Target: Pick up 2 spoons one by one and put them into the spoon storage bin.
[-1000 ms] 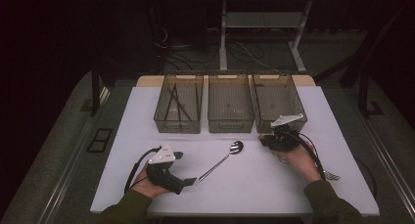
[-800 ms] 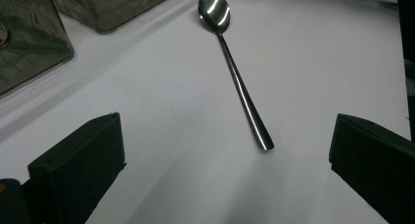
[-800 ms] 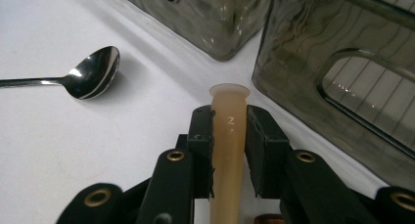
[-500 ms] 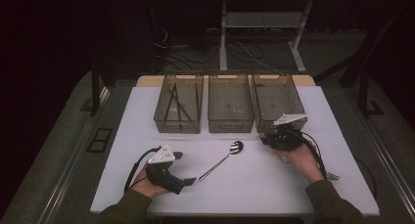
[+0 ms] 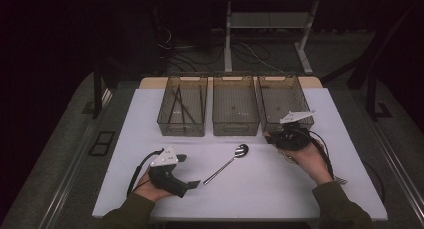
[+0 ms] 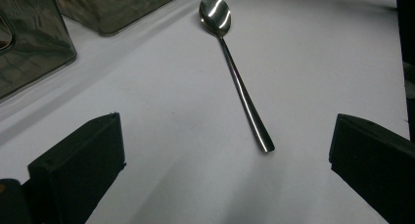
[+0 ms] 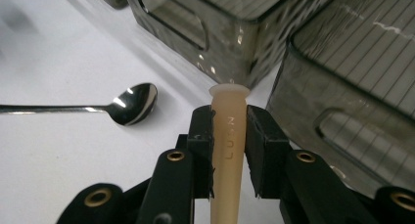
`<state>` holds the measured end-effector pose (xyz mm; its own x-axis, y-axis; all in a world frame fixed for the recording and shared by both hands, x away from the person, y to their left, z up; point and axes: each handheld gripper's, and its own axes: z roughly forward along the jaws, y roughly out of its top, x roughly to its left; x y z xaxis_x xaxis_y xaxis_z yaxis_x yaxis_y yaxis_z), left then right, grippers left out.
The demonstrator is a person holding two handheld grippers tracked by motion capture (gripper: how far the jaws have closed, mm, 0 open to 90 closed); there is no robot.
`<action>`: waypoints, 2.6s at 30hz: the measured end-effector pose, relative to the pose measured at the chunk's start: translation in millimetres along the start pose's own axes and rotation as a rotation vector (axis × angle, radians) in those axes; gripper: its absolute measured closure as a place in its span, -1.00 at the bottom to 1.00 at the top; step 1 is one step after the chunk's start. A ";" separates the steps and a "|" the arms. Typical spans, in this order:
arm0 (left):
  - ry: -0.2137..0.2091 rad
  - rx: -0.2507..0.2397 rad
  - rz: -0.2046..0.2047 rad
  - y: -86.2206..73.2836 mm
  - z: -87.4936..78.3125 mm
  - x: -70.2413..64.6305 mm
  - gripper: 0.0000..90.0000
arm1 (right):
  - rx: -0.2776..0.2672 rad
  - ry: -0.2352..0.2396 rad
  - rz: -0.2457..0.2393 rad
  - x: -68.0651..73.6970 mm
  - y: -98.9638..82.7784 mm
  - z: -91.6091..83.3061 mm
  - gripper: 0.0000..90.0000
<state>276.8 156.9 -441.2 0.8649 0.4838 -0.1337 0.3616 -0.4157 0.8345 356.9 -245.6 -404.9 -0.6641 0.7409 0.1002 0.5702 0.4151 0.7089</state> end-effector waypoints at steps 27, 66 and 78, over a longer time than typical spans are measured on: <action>-0.007 0.003 0.021 0.2 -1.3 -0.3 -1.00 | -0.039 -0.002 -0.034 -0.4 70.0 -2.6 0.64; -0.032 0.007 0.035 0.4 0.0 -0.9 -1.00 | 0.008 -0.039 -0.029 -9.2 138.6 68.2 0.63; -0.039 0.006 0.029 0.4 0.1 -2.1 -1.00 | 0.023 -0.040 -0.037 -8.9 141.5 91.5 0.63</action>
<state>275.2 155.7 -440.7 0.8877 0.4416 -0.1305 0.3385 -0.4338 0.8350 487.8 -145.2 -369.3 -0.6656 0.7449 0.0463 0.5569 0.4544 0.6953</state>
